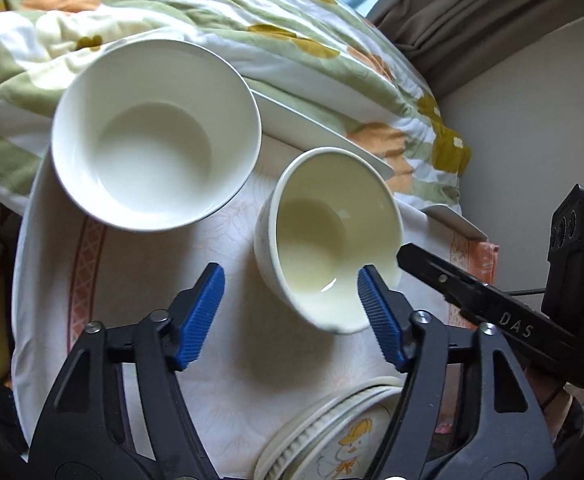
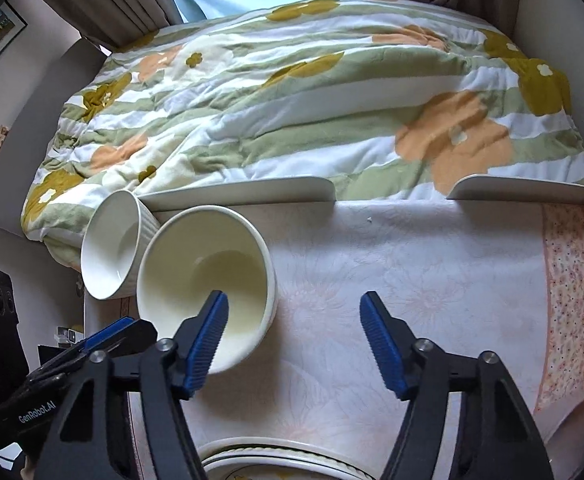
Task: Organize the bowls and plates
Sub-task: 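Close both grippers on the rim of the cream duck-print bowl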
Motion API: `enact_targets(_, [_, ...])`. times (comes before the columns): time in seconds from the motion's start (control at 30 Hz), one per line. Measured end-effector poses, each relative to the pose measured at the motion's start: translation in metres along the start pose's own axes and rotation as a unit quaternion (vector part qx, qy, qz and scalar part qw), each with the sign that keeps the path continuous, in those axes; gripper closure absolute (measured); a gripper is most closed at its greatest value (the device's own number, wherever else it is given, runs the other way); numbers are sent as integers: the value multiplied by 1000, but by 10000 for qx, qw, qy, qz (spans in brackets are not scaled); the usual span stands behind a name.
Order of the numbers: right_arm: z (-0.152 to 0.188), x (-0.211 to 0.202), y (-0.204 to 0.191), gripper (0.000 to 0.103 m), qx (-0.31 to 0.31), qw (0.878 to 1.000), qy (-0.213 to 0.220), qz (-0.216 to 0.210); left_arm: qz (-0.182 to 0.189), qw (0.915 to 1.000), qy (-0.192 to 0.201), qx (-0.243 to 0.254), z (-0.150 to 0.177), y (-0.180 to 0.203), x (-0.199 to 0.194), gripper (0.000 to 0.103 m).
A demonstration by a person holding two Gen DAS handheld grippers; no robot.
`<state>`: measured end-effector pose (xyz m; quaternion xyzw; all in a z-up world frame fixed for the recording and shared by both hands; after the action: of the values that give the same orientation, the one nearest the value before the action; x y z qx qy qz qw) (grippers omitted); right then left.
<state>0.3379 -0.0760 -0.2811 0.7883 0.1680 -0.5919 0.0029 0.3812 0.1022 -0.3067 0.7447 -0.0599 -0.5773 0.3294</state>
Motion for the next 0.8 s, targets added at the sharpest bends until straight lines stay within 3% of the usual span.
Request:
enact_targets(0.07, [0, 8, -3, 52, -33, 10000, -72, -21, -55, 10000, 9, 65, -2, 1, 7, 46])
enact_targets(0.2, [-2, 23, -8, 62, -76, 9997, -215, -102, -142, 9998, -76, 85, -10, 1, 21, 68])
enact_targets(0.33, [-6, 33, -11, 70, -148, 9995, -266, -104, -274, 9995, -124, 138, -15, 0, 28, 79])
enact_targets(0.4, [-8, 35, -13, 82, -195, 9994, -272, -87, -378, 9991, -100, 151, -17, -2, 29, 86])
enact_targets(0.5, [-9, 36, -14, 93, -203, 9994, -248, -124, -328, 9993, -117, 115, -21, -4, 30, 86])
enact_targets(0.8, [-7, 32, -16, 94, -191, 9996, -156, -103, -437, 9984, -49, 349, -18, 1, 23, 87])
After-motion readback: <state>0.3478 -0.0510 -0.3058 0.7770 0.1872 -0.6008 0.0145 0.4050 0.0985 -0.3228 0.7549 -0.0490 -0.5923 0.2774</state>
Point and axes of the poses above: each gripper's, at about its wrist camera, not at the fingertips, and x roughly the way its jaws point, y to its right, z to its underside, the point moved 3 cm from there along x, roughly the way its jaws point, and after that the axes turned 12 degrees about -x, right-handed, at the moved point
